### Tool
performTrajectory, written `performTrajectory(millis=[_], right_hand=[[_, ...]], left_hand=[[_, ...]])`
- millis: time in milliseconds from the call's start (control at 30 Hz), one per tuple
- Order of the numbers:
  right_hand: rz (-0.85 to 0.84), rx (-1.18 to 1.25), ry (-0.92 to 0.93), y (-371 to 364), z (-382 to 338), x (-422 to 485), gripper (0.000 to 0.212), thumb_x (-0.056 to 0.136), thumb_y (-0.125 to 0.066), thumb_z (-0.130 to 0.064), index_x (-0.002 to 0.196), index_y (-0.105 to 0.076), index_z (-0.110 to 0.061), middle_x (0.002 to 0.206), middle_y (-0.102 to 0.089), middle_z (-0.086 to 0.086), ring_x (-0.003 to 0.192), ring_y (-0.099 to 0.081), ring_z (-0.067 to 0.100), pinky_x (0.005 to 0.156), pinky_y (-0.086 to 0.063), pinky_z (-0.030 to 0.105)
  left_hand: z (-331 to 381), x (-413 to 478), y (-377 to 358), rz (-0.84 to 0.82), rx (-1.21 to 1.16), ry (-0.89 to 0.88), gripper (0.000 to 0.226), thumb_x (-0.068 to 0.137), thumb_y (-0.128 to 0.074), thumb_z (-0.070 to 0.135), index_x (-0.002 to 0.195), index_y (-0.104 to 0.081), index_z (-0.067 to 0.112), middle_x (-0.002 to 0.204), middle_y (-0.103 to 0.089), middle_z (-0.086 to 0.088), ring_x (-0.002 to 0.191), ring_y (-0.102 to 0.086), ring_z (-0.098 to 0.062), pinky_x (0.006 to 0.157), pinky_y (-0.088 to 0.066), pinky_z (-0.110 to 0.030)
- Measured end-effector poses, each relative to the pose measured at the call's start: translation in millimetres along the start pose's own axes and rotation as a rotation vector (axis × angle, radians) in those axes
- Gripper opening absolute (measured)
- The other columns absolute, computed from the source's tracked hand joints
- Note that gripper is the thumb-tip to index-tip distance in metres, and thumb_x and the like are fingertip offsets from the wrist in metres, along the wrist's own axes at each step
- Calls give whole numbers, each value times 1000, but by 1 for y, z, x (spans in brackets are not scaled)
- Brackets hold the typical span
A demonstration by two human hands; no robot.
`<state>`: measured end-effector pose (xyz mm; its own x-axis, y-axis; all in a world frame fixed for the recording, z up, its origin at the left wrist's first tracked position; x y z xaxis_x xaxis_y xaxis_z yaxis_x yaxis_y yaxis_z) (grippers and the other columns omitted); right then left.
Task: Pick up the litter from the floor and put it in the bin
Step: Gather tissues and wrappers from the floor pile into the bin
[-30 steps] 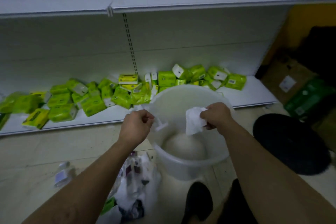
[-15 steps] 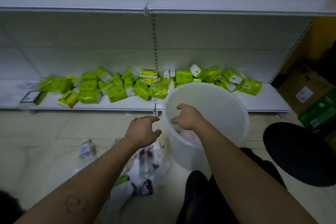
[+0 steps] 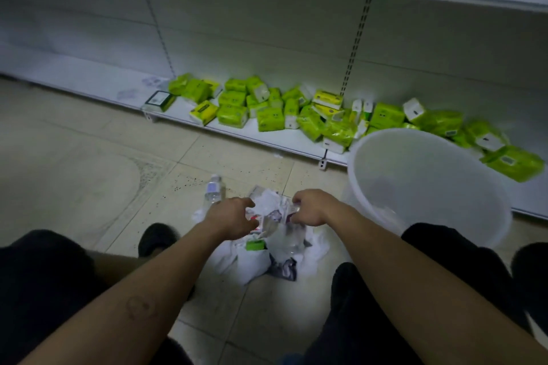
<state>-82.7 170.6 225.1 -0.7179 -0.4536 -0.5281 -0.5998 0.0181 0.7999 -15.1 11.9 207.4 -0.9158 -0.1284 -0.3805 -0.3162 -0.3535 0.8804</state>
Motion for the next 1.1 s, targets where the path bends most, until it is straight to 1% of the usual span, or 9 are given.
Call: performTrajectory(millis=[133, 267, 300, 367, 500, 633, 833, 1000, 1100], right_hand=[[-58, 2, -48, -20, 9, 31, 45, 84, -61, -31, 124, -58, -10, 123, -60, 14, 107, -59, 30, 83, -49, 32], [-166, 110, -126, -62, 30, 60, 19, 86, -58, -23, 91, -61, -6, 94, -62, 13, 93, -59, 26, 61, -40, 23], [-199, 130, -140, -79, 34, 68, 23, 87, -57, -23, 102, -60, -6, 101, -61, 13, 98, -58, 26, 64, -41, 23], [-272, 143, -175, -113, 39, 82, 53, 87, -59, -25, 134, -46, -5, 124, -57, 15, 110, -57, 28, 80, -44, 27], [-397, 195, -243, -171, 42, 111, 47, 86, -61, -31, 126, -55, -7, 123, -58, 13, 108, -57, 28, 88, -46, 34], [-458, 196, -224, -225, 42, 133, 35, 93, -53, -29, 122, -58, -10, 125, -58, 14, 109, -56, 30, 95, -46, 39], [-379, 337, -201, -269, 49, 154, 65, 91, -55, -19, 147, -24, -25, 149, -24, 14, 132, -35, 37, 105, -38, 42], [-323, 218, -222, -268, 57, 148, 49, 94, -48, -19, 142, -36, -12, 142, -39, 14, 125, -44, 33, 101, -43, 40], [-287, 163, -191, -247, 53, 140, 22, 96, -44, -16, 110, -58, -7, 122, -57, 17, 103, -56, 29, 80, -44, 31]], left_hand=[[-25, 22, -36, -91, -13, 30, 53, 83, -59, 47, 131, -52, 25, 133, -59, -4, 119, -55, -26, 96, -47, -38], [-51, 48, -91, -240, -22, 91, 55, 84, -60, 42, 134, -49, 22, 137, -55, -6, 124, -52, -24, 100, -44, -37], [-59, 54, -106, -275, -33, 112, 55, 84, -61, 40, 134, -49, 21, 137, -54, -6, 123, -52, -24, 100, -44, -37], [-71, 66, -138, -330, -34, 144, 57, 85, -61, 38, 137, -45, 22, 135, -54, -8, 120, -53, -24, 98, -46, -36], [-82, 85, -193, -369, -33, 136, 67, 85, -59, 37, 145, -29, 30, 143, -42, -11, 120, -51, -29, 97, -48, -41], [-80, 108, -229, -292, -60, 76, 62, 85, -59, 28, 142, -34, 37, 155, -21, -4, 132, -38, -28, 102, -41, -44], [-83, 133, -272, -411, -32, 11, 61, 88, -56, 26, 145, -33, 28, 157, -18, -11, 137, -30, -32, 106, -37, -43], [-86, 129, -260, -335, -47, -20, 66, 86, -57, 20, 147, -30, 26, 155, -27, -10, 131, -40, -32, 98, -43, -42], [-83, 124, -234, -294, -51, -23, 61, 86, -54, 19, 144, -36, 27, 145, -44, -10, 124, -46, -30, 94, -45, -40]])
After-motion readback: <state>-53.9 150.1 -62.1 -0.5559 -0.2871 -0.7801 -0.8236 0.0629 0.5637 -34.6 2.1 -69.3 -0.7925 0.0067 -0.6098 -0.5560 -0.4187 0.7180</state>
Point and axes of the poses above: each hand's wrist, its own x-axis towards the middle knuckle, its own y-axis out of the back of the hand, z = x × y, the point moved 7 cm from there along x, towards the middle knuckle
